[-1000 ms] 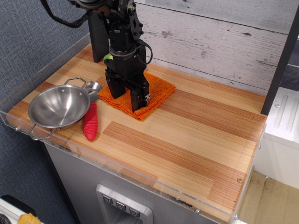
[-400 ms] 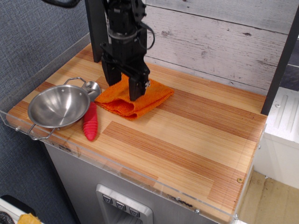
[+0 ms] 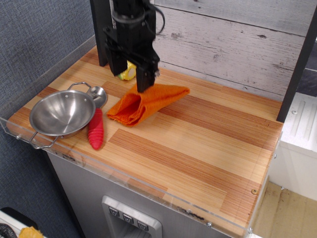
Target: PICK UP THE ORANGE TOWEL AND PUT NEAR THE SPOON
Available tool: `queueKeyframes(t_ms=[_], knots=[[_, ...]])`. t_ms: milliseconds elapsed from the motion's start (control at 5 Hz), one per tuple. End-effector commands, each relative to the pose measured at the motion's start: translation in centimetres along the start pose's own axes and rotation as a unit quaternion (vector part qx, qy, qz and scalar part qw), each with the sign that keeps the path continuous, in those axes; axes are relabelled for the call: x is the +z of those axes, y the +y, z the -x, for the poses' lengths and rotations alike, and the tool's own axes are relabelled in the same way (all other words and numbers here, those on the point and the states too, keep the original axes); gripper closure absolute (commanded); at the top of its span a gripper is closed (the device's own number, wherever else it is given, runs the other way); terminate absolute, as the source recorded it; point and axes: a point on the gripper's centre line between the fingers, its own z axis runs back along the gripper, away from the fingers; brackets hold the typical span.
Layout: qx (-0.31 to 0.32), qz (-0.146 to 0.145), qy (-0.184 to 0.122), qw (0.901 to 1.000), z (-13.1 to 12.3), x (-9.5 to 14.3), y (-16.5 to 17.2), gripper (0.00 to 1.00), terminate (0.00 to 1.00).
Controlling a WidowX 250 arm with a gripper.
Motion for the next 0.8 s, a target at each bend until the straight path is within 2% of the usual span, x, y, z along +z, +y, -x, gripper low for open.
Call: queueKeyframes(t_ms=[0,200,600], knots=[[0.007,-0.030,-0.052,0.9982,-0.4,4.5,0.4,0.00,0.00],[0.005,-0.037,-0.061,0.9974,-0.4,5.7,0.1,0.00,0.00],[-0.003,-0.039,-0.055,0.9977,-0.4,5.6,-0.5,0.00,0.00]])
